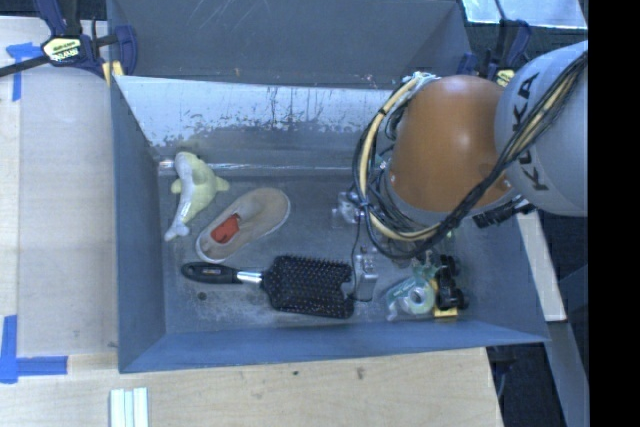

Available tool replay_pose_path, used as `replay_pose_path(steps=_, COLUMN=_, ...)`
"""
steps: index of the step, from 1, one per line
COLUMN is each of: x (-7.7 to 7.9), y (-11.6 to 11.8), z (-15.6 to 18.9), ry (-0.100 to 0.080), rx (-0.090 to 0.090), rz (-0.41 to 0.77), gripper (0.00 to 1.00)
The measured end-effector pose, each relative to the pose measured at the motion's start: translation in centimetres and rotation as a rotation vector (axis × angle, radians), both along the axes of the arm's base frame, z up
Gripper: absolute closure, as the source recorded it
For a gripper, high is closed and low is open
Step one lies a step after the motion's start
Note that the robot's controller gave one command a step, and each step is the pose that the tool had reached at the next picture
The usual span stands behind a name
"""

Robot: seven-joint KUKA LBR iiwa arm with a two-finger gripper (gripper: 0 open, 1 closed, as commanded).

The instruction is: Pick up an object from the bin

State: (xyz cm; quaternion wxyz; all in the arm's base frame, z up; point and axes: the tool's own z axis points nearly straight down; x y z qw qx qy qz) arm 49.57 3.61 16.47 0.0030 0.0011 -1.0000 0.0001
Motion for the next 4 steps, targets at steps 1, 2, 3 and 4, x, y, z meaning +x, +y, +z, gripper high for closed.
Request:
replay_pose_path(steps=1, x=0.2, y=0.0, z=0.4, ry=-0.008, rx=0.000, rz=-0.001, gripper=0.00)
replay_pose_path(steps=2, x=0.7, y=1.3, z=-3.1, ry=-0.012, rx=0.000, rz=0.070, gripper=0.00)
replay_pose_path(steps=3, x=0.4, y=1.7, z=-7.2, ry=-0.009, rx=0.001, rz=0.037, gripper=0.00)
replay_pose_path(steps=4, x=1.0, y=2.8, z=-9.2, ry=-0.005, rx=-0.002, rz=0.155, gripper=1.00)
